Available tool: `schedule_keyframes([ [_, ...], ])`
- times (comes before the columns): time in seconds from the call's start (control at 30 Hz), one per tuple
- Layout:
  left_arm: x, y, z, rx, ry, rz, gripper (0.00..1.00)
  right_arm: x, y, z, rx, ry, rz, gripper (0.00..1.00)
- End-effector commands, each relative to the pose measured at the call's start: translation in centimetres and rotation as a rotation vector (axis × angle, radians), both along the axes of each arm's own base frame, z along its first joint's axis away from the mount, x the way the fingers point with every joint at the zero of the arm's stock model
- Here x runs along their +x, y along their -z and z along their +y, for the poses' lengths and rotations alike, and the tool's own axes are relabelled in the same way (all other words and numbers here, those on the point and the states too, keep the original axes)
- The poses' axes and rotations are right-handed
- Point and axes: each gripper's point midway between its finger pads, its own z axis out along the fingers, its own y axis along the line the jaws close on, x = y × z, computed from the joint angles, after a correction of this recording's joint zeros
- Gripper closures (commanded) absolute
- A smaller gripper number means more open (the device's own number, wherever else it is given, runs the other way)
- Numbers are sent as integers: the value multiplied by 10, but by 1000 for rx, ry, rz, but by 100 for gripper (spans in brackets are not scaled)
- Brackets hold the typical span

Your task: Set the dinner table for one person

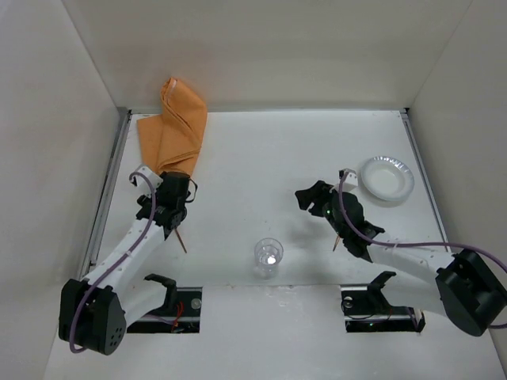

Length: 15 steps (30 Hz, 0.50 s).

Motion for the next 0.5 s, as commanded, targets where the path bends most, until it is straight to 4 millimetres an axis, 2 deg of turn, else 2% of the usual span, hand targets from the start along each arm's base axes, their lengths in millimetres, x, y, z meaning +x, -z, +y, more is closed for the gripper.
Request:
schedule_keyframes([
  [0.0, 19, -23, -10, -4, 39, -68, 40, 6, -18, 8, 43, -10, -50, 34],
  [0.07, 27, -31, -10, 7, 41, -85, 38, 7, -13, 11, 40, -19, -31, 34],
  [0.17, 42, -39, -14, 28, 54, -105, 35, 5, -12, 18, 44, -55, -25, 41],
  [0.2, 49, -41, -17, 41, 63, -111, 34, 6, -13, 17, 40, -52, -30, 46],
  [0.27, 64, -45, -23, 69, 94, -112, 36, 6, -10, 18, 37, -60, -23, 63],
  [0.3, 75, -50, -28, 92, 116, -114, 38, 4, -8, 21, 40, -74, -11, 75],
  [0.37, 91, -55, -34, 134, 139, -120, 45, 2, -11, 25, 49, -97, -13, 86],
  [0.47, 118, -66, -44, 187, 167, -127, 59, 4, -11, 24, 38, -92, -21, 88],
])
